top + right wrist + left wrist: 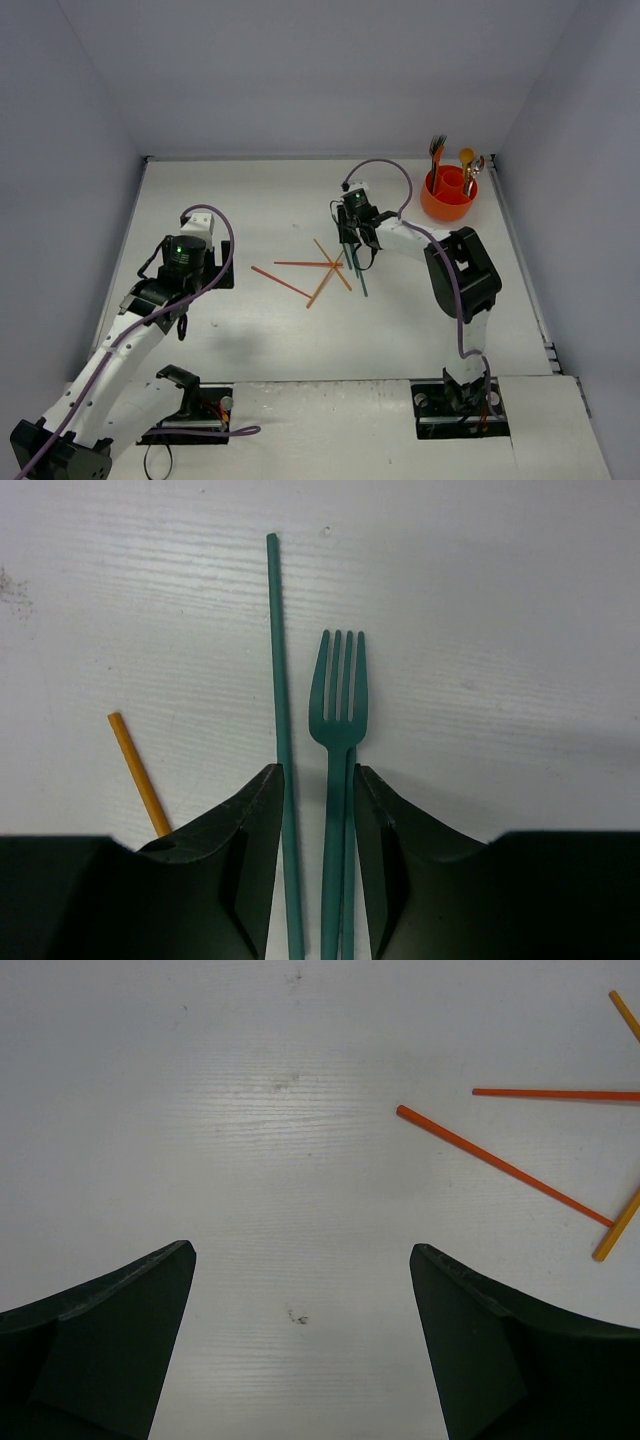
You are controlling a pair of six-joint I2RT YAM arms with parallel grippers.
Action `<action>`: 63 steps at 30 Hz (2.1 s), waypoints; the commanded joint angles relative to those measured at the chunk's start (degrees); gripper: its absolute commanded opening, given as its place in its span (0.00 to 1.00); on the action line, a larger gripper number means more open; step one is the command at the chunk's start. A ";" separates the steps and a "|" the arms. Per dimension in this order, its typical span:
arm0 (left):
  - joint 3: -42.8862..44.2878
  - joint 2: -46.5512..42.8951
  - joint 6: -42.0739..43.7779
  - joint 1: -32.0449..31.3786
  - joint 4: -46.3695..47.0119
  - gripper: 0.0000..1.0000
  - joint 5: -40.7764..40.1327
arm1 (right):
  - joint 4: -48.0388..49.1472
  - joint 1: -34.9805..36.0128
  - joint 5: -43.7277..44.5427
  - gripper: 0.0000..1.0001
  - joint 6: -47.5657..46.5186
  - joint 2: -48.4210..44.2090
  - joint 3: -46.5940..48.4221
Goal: Sort the eating utensils into containers
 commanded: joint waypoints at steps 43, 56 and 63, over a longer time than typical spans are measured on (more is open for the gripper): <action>1.56 -0.19 0.65 0.34 2.74 0.87 -0.45 | 6.88 -17.29 -7.65 0.00 -6.93 -12.53 17.44; 1.24 0.73 0.82 0.34 2.80 0.87 -1.17 | 33.70 -31.27 -11.86 0.00 -2.32 -6.52 12.95; 1.18 1.98 0.80 0.34 2.54 0.87 -2.14 | 43.62 -32.93 -11.48 0.00 0.51 -0.84 11.84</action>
